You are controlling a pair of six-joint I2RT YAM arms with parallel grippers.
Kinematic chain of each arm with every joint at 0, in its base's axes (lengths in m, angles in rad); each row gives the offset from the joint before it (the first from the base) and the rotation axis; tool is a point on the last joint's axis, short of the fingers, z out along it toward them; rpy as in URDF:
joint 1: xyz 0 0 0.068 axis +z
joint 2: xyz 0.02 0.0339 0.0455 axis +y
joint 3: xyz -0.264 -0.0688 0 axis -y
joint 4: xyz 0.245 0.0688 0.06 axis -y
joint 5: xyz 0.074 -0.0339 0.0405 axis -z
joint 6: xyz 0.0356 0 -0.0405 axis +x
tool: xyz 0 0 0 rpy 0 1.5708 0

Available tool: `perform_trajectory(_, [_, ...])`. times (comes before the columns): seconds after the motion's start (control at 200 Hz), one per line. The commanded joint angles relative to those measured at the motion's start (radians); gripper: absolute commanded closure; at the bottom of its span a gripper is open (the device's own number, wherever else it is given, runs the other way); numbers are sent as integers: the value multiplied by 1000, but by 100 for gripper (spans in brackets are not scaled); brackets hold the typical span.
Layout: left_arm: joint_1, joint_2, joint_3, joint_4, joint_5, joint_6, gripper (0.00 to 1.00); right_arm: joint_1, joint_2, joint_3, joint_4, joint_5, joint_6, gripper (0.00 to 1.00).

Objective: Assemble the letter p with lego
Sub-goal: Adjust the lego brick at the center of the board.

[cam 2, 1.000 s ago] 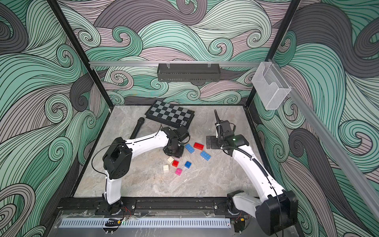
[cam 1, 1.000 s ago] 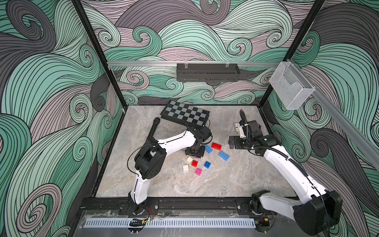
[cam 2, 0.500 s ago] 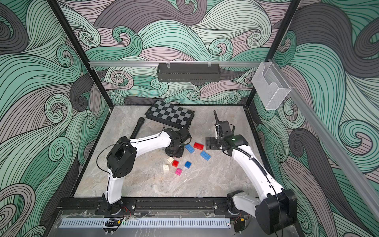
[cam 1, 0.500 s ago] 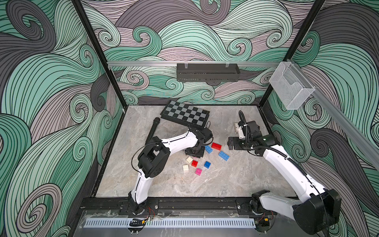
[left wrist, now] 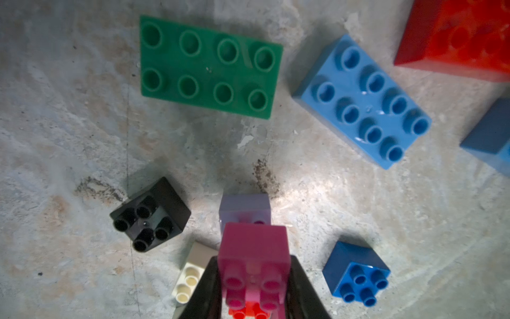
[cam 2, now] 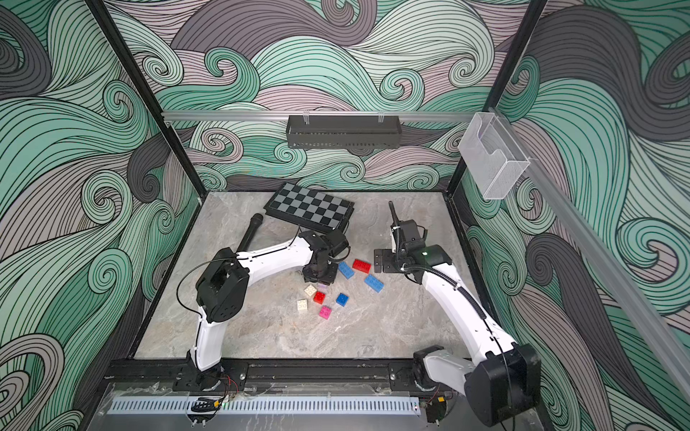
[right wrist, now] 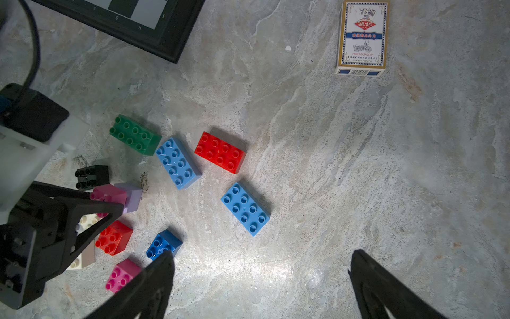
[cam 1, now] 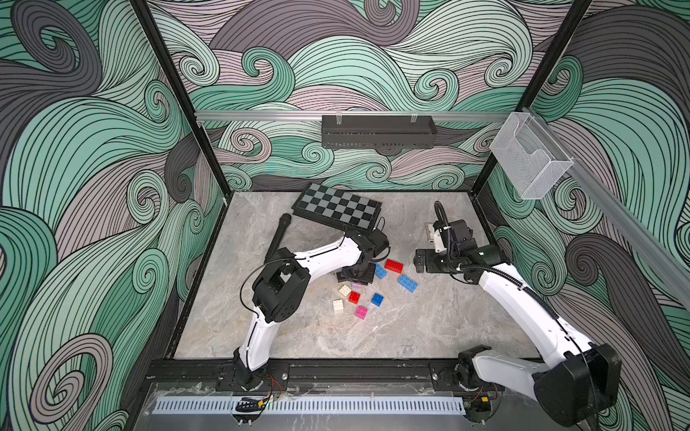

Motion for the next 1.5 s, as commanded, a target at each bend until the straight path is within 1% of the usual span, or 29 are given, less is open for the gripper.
perform_trajectory(0.0, [-5,30,31,-35,-2,-6,84,-1,4,-10,1,-17,7,1])
perform_trajectory(0.27, [-3,52,48,-63,-14,-6,85,0,5,-13,4,-24,6,1])
perform_trajectory(0.54, [-2,32,91,-130,-41,14,84,0,6,-13,6,-27,6,1])
perform_trajectory(0.966, [-2,47,70,-105,-20,3,84,0,5,-15,7,-29,4,1])
perform_trajectory(1.161, [1,50,54,-81,-6,-19,84,2,9,-14,7,-32,4,1])
perform_trajectory(1.491, [9,51,36,-91,-5,-60,84,3,13,-14,7,-36,4,1])
